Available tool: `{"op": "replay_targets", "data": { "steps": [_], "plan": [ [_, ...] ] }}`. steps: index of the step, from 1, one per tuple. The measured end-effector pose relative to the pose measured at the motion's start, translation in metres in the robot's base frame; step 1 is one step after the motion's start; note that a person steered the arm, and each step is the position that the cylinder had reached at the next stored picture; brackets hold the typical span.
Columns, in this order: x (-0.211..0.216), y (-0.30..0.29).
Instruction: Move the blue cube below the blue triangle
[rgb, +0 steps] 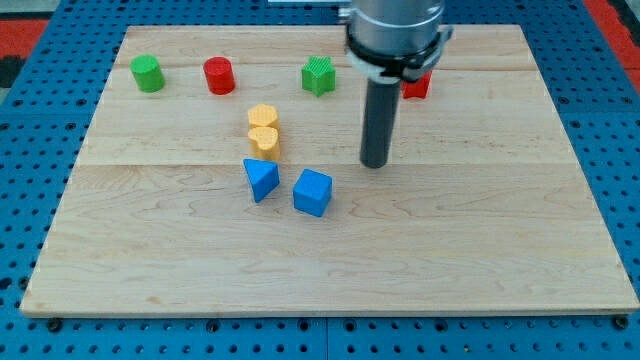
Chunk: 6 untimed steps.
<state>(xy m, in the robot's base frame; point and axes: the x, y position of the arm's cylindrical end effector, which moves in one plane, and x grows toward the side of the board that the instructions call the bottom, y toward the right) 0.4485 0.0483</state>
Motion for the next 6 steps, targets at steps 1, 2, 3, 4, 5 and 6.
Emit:
{"op": "replay_targets", "data": {
  "steps": [1,2,3,4,5,6],
  "plan": [
    [0.017,-0.023],
    [0.044,-0.052],
    [0.068,-0.055],
    [0.079,-0.082],
    [0.078,-0.100],
    [0.068,-0.097]
  ]
}}
